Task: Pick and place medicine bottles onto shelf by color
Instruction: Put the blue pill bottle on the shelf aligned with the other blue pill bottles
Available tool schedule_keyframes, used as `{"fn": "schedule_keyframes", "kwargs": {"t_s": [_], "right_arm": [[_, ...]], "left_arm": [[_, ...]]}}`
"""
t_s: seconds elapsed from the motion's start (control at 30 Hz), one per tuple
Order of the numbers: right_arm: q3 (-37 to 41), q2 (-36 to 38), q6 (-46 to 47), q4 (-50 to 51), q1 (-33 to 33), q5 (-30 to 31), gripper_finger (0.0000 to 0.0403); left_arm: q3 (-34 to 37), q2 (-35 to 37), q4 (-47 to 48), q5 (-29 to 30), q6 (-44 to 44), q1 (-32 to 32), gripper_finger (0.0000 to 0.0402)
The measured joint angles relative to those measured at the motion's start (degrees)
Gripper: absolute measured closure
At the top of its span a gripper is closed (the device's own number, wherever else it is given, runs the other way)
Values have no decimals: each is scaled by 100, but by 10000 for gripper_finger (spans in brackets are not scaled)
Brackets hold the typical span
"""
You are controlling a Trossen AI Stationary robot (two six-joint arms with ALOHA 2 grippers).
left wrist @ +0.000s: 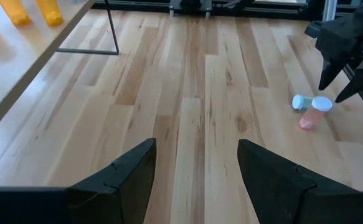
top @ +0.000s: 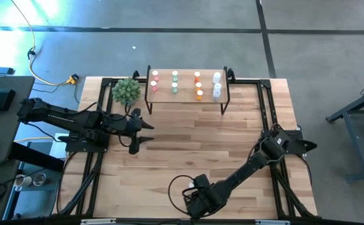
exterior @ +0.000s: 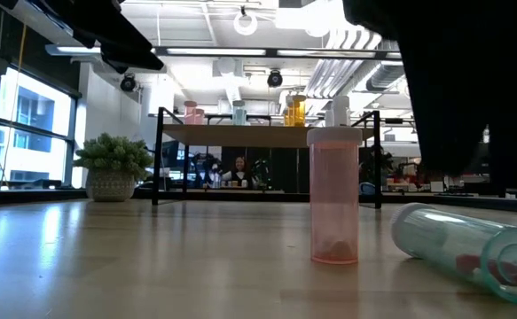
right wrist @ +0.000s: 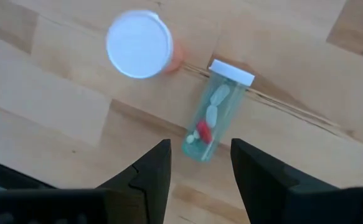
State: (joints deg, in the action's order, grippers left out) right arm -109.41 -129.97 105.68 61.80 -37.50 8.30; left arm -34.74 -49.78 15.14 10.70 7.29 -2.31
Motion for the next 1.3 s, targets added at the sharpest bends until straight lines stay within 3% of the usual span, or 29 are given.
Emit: {"fn": "schedule_keyframes", "kwargs": {"t_s": [0.57,0.93,1.3], "right_arm": [[663,-118,391,-1007,15,-91,247],[680,-50,336,-928,-21,-83,328],[646,205,122,-809,-344,229,322]], "left_arm": [[0,-2,115,9,-194,2,188],[0,-2,355,17,-158,2,188],[-538,-4,1377,-581,177,1,188]]}}
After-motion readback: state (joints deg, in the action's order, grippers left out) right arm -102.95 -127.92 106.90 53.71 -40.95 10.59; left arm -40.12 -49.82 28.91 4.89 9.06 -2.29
